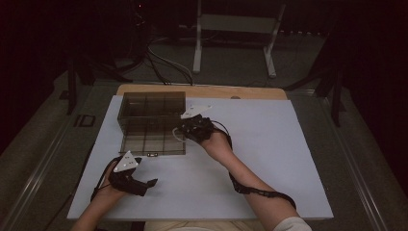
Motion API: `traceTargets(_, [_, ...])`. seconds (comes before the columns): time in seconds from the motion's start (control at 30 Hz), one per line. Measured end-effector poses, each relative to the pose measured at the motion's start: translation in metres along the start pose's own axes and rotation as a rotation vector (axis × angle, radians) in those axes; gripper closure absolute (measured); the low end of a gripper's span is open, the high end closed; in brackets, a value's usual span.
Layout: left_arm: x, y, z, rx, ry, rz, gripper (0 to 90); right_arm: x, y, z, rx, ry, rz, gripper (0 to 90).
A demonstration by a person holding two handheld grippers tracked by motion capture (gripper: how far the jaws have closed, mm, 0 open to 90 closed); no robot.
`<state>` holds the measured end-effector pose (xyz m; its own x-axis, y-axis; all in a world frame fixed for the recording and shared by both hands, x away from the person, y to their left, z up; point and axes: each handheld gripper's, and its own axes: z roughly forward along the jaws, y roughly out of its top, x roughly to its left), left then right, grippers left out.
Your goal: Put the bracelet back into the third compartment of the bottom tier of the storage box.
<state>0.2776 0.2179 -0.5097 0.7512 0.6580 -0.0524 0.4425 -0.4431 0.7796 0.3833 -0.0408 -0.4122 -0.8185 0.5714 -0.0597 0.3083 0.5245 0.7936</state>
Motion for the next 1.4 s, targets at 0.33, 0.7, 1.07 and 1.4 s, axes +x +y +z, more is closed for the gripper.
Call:
traceTargets(0.33, [0.001,0.000,0.000,0.000,-0.001,0.002,0.7,0.006,0.002,0.016,0.015,0.019,-0.005,85.7])
traceTargets(0.7, [0.000,0.000,0.000,-0.003,-0.002,0.000,0.7,0.010,0.004,0.027,0.029,0.025,-0.018,85.6])
traceTargets(1.07, [0.001,0.000,0.000,-0.002,-0.002,-0.001,0.7,0.015,-0.002,0.043,0.039,0.029,0.004,85.6])
traceTargets(1.4, [0.001,0.000,0.000,-0.006,-0.002,-0.003,0.7,0.016,-0.013,0.057,0.070,0.036,0.023,85.6])
